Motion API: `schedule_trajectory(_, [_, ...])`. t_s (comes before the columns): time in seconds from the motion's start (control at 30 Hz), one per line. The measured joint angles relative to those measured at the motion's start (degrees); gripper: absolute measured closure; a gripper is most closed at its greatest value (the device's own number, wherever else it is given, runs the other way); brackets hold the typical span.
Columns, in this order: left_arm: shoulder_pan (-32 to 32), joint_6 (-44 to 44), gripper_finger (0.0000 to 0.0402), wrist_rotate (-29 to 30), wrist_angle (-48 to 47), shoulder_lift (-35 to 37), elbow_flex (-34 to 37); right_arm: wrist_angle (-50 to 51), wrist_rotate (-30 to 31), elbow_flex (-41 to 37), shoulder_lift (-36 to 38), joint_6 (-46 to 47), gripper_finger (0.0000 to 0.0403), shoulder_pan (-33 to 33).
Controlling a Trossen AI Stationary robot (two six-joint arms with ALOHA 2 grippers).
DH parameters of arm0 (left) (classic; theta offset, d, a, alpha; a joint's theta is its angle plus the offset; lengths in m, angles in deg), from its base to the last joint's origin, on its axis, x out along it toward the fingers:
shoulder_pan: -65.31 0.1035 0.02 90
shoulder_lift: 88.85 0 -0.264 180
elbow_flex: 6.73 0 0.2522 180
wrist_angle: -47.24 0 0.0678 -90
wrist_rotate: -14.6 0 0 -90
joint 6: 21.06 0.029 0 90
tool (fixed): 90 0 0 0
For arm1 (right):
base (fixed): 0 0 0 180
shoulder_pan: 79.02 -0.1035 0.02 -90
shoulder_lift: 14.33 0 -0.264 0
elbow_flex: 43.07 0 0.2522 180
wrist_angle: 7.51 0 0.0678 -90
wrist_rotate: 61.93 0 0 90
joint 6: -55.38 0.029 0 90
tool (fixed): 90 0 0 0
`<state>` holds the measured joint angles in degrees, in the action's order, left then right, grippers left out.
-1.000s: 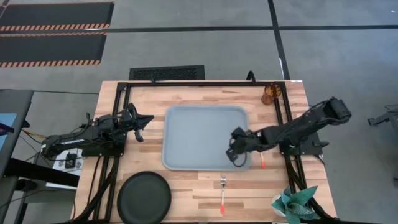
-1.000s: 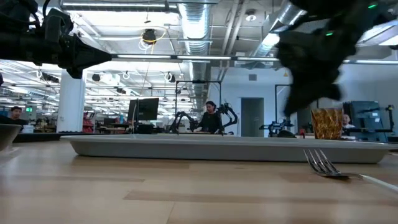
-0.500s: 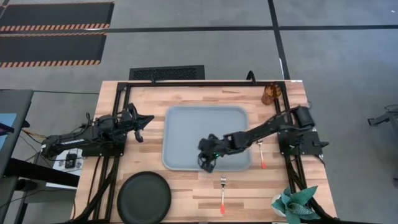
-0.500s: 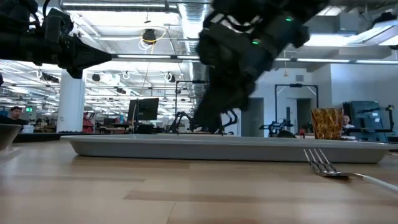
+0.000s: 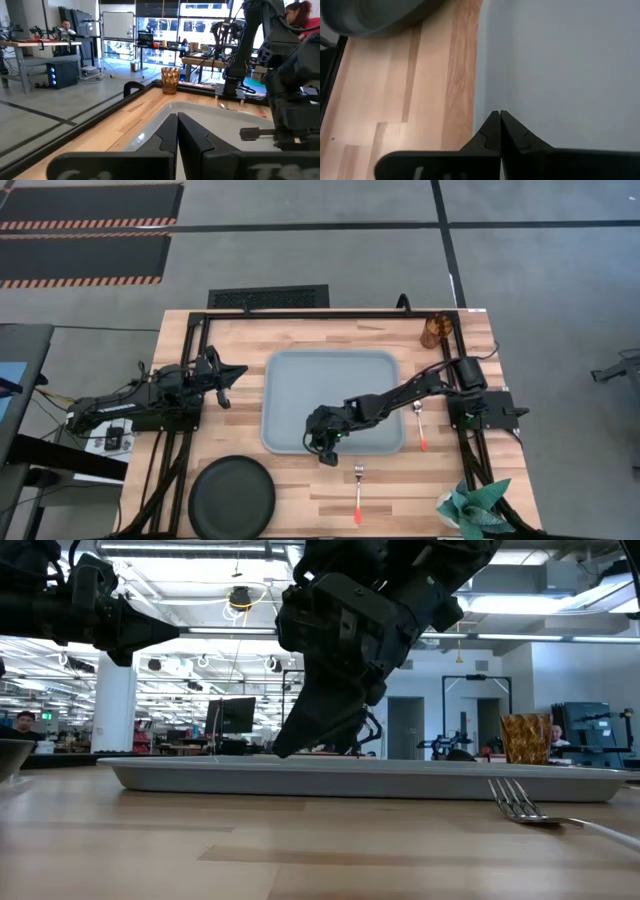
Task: Pick and place plate/cup/fork/spoon on tray
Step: Put the brown cup on the gray serving tray
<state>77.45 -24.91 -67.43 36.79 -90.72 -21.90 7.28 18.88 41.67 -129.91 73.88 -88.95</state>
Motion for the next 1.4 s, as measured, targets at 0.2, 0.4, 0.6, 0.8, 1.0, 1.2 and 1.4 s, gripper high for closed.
schedule_trajectory(0.2, [0.0,0.0,0.0401,0.0,0.0,0.0,0.0,2.0,-0.5,0.0,0.8,-1.2,0.0392,-0.2])
schedule_trajectory(0.4, [0.0,0.0,0.0401,0.0,-0.2,0.0,0.0,17.7,10.0,-0.8,12.0,-5.1,0.0399,1.6])
schedule_trajectory(0.6, [0.0,0.0,0.0401,0.0,-0.3,0.0,0.0,21.0,15.2,-11.1,25.3,-3.5,0.0400,6.6])
schedule_trajectory(0.8, [0.0,0.0,0.0401,0.0,-0.3,0.0,0.0,30.1,20.5,-19.8,39.4,3.5,0.0396,14.9])
schedule_trajectory(1.0, [0.0,-0.1,0.0401,0.4,-0.1,0.0,0.0,46.3,28.3,-17.9,47.9,6.4,0.0343,24.7])
schedule_trajectory(1.2, [0.0,-0.1,0.0401,0.4,-0.1,0.0,0.0,56.1,30.5,-17.0,48.8,3.6,0.0254,37.6])
schedule_trajectory(1.4, [0.0,-0.2,0.0401,0.4,0.0,0.0,0.0,57.1,30.6,-17.0,47.4,-0.4,0.0177,48.8])
